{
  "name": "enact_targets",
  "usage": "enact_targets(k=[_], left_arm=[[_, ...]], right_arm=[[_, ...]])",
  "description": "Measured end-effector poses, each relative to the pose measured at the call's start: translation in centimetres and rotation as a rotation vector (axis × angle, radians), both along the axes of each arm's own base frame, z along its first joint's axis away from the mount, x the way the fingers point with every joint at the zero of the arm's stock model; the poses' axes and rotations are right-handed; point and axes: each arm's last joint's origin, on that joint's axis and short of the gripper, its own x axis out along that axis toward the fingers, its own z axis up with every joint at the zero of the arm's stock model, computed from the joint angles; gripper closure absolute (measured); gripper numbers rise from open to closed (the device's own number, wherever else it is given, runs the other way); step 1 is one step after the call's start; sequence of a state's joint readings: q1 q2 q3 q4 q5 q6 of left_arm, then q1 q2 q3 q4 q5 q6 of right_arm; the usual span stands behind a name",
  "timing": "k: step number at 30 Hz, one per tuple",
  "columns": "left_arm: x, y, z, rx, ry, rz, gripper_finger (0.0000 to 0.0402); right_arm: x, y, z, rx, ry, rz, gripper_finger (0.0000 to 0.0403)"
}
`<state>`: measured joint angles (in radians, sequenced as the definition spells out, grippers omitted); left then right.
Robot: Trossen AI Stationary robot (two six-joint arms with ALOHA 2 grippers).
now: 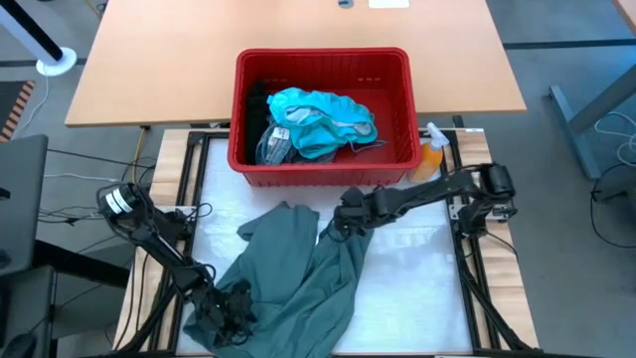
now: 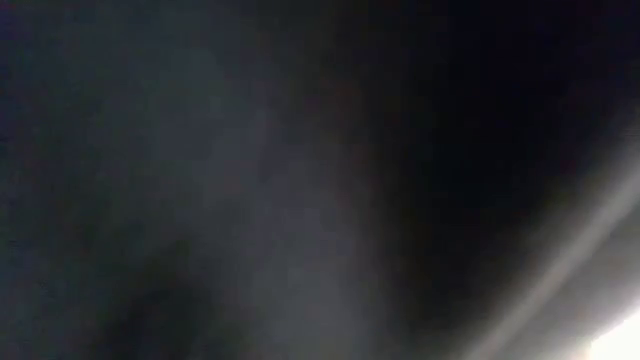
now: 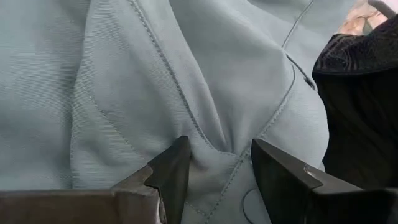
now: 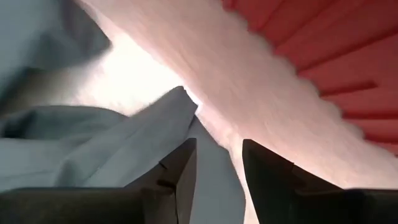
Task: Fold Laundry from Bin
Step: Fold the light blue pants
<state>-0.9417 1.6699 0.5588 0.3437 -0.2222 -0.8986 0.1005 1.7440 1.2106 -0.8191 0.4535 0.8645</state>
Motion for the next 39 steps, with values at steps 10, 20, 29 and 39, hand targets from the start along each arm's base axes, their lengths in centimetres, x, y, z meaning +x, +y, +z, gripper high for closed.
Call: enact_targets(k=[10,20,29,39], left_arm=[[-0.3,0.0,-0.1,0.025,0.012,0.000,0.0235],[-0.3,0.0,-0.2,0.027,0.017,-0.004,0.0235],[-0.3,0.0,-0.2,0.030,0.015,-0.006,0.0235],[0.0,0.1,-0.1,0.039,-0.014,-0.019,0.0235]], right_arm=[[2.2,1.3,-4.0,0.009,-0.011,0.025,0.0240],[1.7,2.1,-2.1,-0.023,-0.034,0.121,0.0384],[-5.0,3.5,8.0,-0.196,-0.263,0.042,0.0388],[-3.0,3.8,4.7,-0.060,-0.387,-0.042,0.0262]])
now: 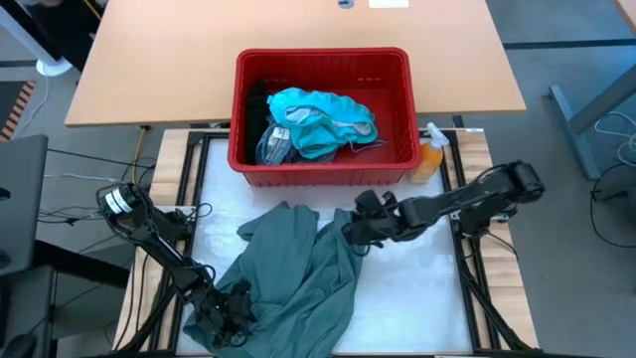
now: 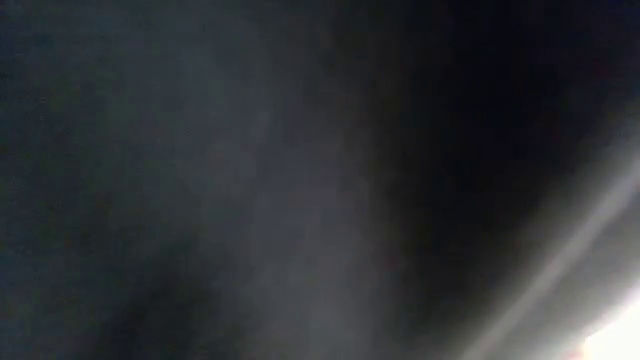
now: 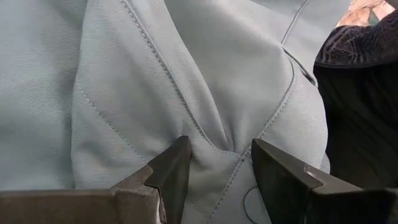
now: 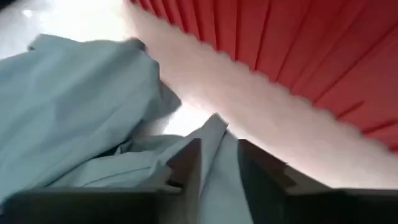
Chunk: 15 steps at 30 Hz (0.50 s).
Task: Fold Laundry from Bin
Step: Fold the light blue pants
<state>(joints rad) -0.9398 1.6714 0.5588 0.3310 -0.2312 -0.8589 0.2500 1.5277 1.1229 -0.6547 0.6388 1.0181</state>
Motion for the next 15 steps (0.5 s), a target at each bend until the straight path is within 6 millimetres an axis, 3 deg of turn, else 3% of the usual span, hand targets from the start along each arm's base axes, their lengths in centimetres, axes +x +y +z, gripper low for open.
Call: enact_targets(k=[8,15], left_arm=[[-0.1,-0.1,0.1,-0.011,-0.003,-0.010,0.0235],[-0.1,-0.1,0.1,-0.007,-0.005,-0.017,0.0235]], right_arm=[[3.0,-1.1,-5.3,0.077,0.119,-0.038,0.0145],[4.6,-2.0,-7.5,0.148,0.137,-0.001,0.0122]])
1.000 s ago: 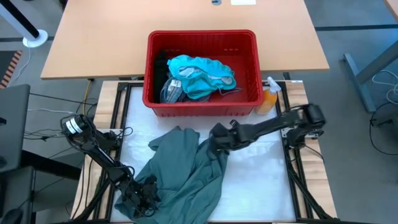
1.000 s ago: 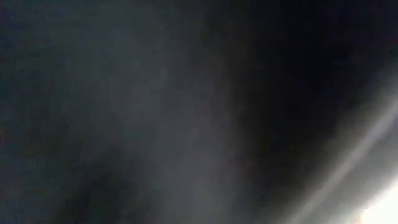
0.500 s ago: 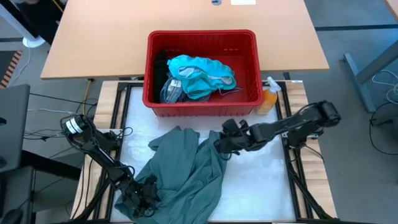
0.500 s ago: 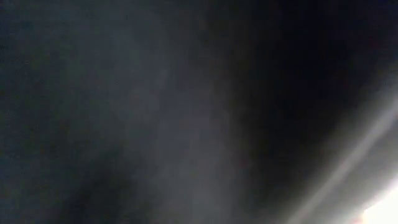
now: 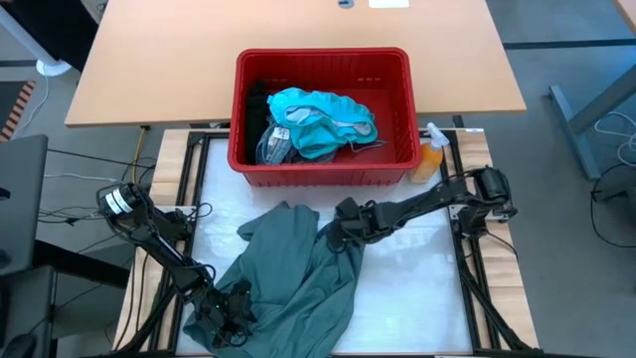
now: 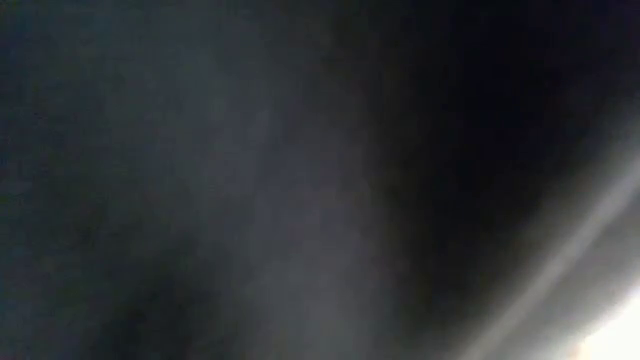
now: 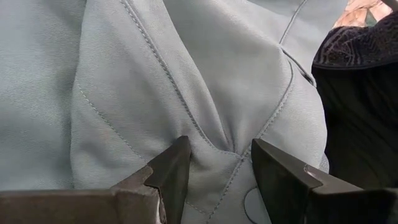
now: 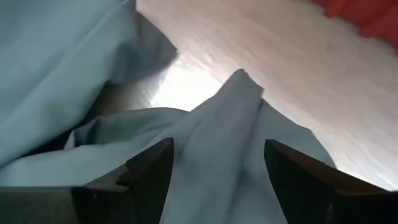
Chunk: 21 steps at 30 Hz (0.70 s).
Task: Fold Laundry from Bin
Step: Fold the light blue pants
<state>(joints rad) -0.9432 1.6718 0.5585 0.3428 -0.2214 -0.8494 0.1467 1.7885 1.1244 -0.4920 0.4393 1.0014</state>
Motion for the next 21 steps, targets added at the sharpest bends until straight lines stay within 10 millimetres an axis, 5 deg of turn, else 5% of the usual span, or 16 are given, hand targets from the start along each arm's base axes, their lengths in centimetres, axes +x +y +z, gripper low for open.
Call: enact_targets(k=[7,15,21], left_arm=[[0.0,0.0,0.0,0.005,0.003,0.000,0.0235],[0.0,0.0,0.0,0.019,-0.007,-0.004,0.0235],[0.0,0.0,0.0,0.010,-0.001,0.007,0.0235]], right_arm=[[0.2,-0.2,0.0,0.049,-0.008,0.017,0.0151],[0.1,0.2,0.3,0.060,0.006,0.097,0.0377],[-1.5,-0.3,4.0,-0.017,-0.038,0.122,0.0379]])
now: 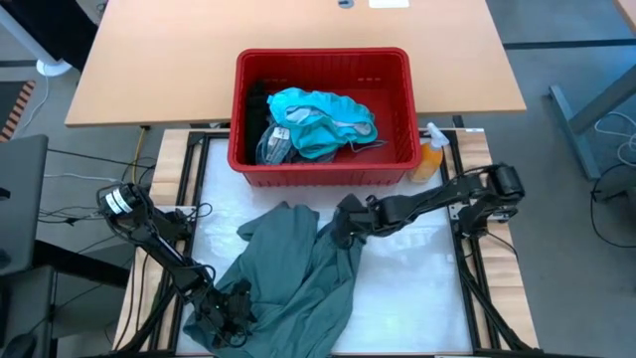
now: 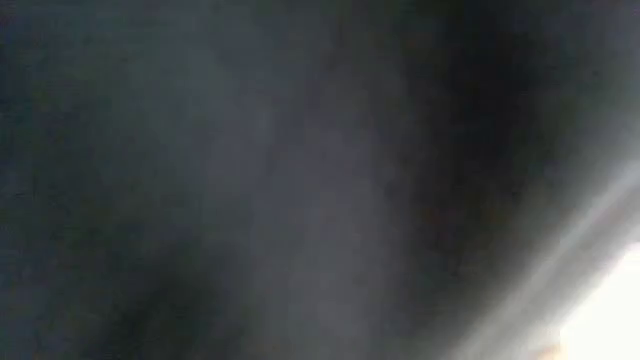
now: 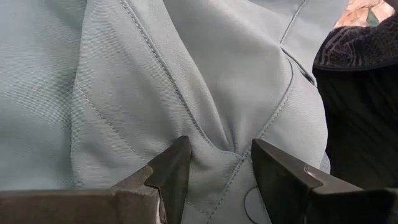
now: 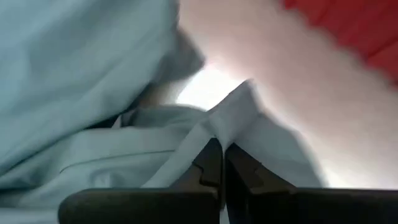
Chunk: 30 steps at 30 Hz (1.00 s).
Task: Fold Laundry from Bin
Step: Fold the light blue pants
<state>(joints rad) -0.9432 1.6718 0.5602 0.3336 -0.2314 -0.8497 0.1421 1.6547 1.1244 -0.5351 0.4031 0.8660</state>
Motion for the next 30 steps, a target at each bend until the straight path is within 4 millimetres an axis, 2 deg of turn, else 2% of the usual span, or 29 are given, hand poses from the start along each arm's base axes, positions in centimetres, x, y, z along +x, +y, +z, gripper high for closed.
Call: enact_targets(k=[4,7,11,15,19,22,26,30], left_arm=[[0.0,0.0,0.0,0.000,-0.001,0.001,0.0235],[0.0,0.0,0.0,0.001,-0.006,0.007,0.0235],[0.0,0.0,0.0,-0.002,-0.012,0.008,0.0235],[0.0,0.0,0.0,0.002,-0.015,0.009,0.0235],[0.0,0.0,0.0,0.014,-0.017,0.001,0.0235],[0.0,0.0,0.0,0.017,-0.015,0.001,0.0235],[0.0,0.1,0.0,0.019,-0.014,0.001,0.0235],[0.0,0.1,-0.1,0.024,-0.006,-0.002,0.0235]], right_arm=[[-2.6,-0.3,3.9,-0.118,-0.065,-0.056,0.0386],[-5.1,0.7,7.0,-0.221,-0.154,-0.078,0.0386],[-8.7,3.1,10.1,-0.297,-0.293,-0.079,0.0386],[-11.0,7.1,11.3,-0.271,-0.438,-0.002,0.0386],[-12.6,12.0,10.6,-0.242,-0.536,0.077,0.0386],[-13.5,14.6,9.0,-0.141,-0.578,0.039,0.0386],[-13.0,16.9,6.0,-0.054,-0.538,0.008,0.0368],[-11.8,17.5,3.8,0.033,-0.417,0.000,0.0324]])
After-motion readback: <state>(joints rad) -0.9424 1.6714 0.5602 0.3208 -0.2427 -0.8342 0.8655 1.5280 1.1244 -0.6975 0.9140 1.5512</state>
